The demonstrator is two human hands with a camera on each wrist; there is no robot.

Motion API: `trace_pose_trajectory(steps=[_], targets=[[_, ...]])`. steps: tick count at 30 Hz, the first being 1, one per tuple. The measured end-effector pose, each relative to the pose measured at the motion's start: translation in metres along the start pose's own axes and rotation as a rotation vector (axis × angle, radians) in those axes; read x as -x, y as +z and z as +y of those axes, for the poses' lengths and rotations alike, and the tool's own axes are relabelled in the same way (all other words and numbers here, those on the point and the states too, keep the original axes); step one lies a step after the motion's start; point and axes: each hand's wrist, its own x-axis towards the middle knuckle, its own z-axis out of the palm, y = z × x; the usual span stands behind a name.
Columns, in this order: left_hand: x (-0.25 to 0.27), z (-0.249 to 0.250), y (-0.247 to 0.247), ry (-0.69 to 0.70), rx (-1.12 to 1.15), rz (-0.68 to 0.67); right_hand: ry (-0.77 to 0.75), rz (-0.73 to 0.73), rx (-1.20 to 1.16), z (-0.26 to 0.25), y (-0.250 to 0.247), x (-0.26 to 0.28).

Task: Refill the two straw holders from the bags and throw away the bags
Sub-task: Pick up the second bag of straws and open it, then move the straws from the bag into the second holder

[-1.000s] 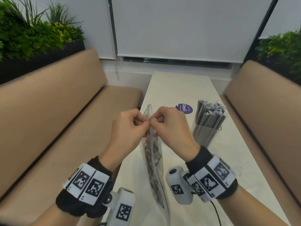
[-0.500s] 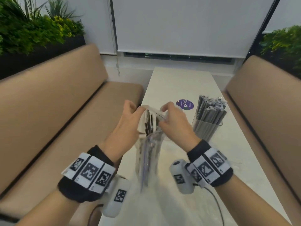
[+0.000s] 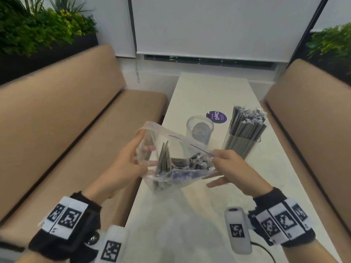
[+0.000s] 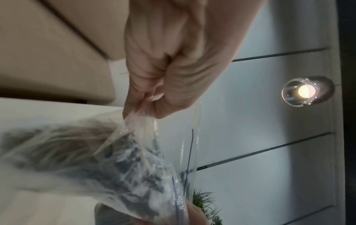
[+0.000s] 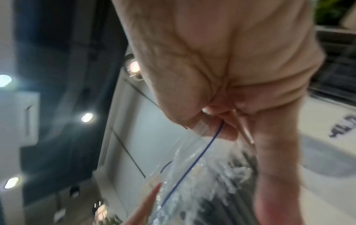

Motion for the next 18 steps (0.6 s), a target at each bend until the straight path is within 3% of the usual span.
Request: trace_pose_trajectory(steps=[3, 6, 7, 9, 11, 14, 18], targets=[[-0.002, -0.004, 0.004, 0.045, -0.195, 0.009, -0.048, 0.017, -0.219, 0.006, 0.001, 0.0], [-0.002, -0.01, 0.005, -0.044, -0.465, -0.008, -0.073, 0.093, -0.279, 0.009, 0.005, -0.003], [-0.001, -0.013, 0.009, -0.086, -0.41, -0.042, -0.071, 0.12, -0.296, 0.011, 0.007, -0.004], [0.003, -0.013, 0.021, -0.206, -0.094, -0.127, -0.021, 0.139, -0.324, 0.014, 0.013, -0.007], [0.002, -0.017, 0.032, -0.271, 0.191, -0.138, 0.056, 0.03, -0.322, 0.015, 0.023, -0.004], [-0.002, -0.02, 0.043, -0.23, 0.381, -0.107, 0.088, -0.195, -0.363, 0.014, 0.037, 0.006], [-0.005, -0.021, 0.04, -0.178, 0.456, -0.031, -0.004, -0.158, -0.403, 0.014, 0.037, 0.009]])
